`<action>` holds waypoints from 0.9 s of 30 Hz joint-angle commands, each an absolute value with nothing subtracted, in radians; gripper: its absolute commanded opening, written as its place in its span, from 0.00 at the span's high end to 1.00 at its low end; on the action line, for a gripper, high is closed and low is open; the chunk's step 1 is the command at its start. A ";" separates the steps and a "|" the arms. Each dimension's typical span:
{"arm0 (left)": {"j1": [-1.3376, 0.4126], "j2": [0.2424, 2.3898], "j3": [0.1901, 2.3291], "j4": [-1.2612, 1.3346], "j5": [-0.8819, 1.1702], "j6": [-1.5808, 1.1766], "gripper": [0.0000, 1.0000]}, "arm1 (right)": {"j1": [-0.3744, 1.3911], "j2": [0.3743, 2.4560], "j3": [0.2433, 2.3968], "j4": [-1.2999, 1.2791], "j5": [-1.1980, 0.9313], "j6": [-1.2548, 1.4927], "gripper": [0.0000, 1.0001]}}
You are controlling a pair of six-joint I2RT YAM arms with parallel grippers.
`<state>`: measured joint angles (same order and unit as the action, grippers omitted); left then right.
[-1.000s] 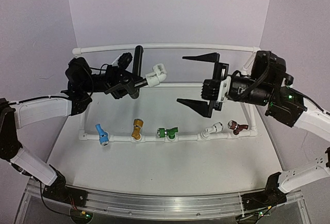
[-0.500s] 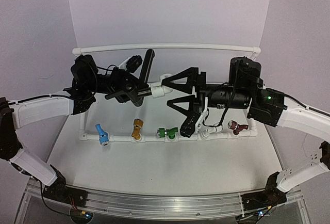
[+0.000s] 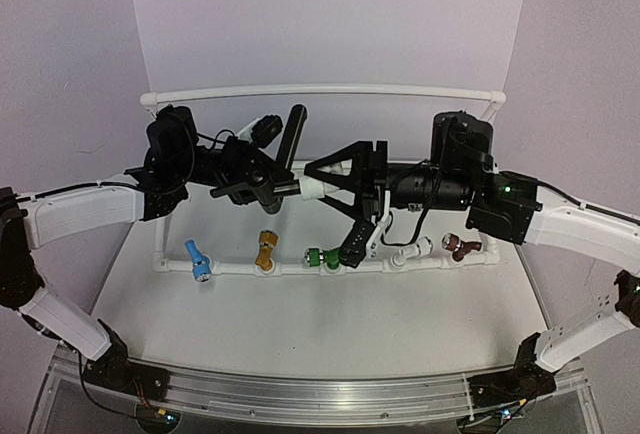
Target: Install the water faucets
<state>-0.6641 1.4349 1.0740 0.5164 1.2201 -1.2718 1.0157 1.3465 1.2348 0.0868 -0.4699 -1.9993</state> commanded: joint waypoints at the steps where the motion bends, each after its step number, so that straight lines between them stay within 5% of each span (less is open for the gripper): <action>1: -0.670 1.415 1.145 0.555 1.227 -1.239 1.00 | 1.020 1.354 1.279 0.120 -0.482 -2.068 0.60; 12: -0.670 1.322 1.155 0.471 1.030 -1.023 1.00 | 1.035 1.306 1.275 0.017 -0.520 -1.726 0.99; 27: -0.670 1.245 1.105 0.513 0.805 -0.909 1.00 | 1.044 1.296 1.308 0.014 -0.498 -1.016 1.00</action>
